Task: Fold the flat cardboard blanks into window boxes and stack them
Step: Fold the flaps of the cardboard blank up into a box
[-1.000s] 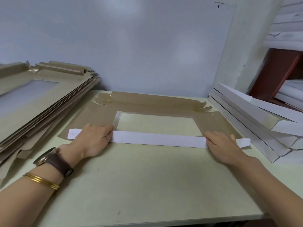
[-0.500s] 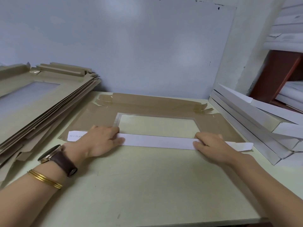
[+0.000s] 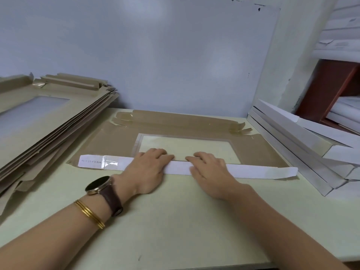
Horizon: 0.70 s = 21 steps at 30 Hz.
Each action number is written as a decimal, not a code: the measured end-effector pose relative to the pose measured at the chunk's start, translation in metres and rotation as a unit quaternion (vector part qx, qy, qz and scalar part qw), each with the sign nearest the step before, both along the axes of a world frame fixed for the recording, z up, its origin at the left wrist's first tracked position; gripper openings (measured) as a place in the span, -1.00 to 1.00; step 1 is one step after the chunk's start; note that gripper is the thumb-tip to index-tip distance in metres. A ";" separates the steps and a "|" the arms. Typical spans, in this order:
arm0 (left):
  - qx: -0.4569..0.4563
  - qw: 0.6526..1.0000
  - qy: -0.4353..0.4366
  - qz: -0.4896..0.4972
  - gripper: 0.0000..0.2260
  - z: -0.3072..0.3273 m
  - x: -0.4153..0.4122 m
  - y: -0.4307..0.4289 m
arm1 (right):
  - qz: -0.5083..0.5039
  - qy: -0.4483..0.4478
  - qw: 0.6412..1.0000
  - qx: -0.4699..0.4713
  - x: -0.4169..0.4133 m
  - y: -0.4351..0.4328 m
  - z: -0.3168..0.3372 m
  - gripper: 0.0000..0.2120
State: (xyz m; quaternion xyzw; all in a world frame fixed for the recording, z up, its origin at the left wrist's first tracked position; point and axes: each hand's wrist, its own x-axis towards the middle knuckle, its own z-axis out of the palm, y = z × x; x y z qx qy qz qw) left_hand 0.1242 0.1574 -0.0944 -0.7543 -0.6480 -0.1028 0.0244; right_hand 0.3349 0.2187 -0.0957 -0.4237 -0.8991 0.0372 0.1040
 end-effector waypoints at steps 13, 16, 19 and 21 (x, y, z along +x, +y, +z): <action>-0.107 0.994 0.009 0.035 -0.49 -0.013 0.007 0.012 | 0.023 -0.057 0.994 -0.092 -0.017 0.003 -0.013 -0.33; -0.098 0.994 0.019 0.054 -0.47 -0.013 -0.004 0.007 | 0.002 -0.061 0.993 -0.099 0.013 0.014 -0.011 -0.37; -0.105 0.991 0.021 0.079 -0.49 -0.013 -0.024 0.002 | -0.031 -0.062 0.993 -0.092 0.047 0.024 -0.010 -0.41; -0.112 0.988 0.014 0.101 -0.50 -0.013 -0.040 -0.003 | -0.052 -0.064 0.993 -0.083 0.070 0.030 -0.010 -0.45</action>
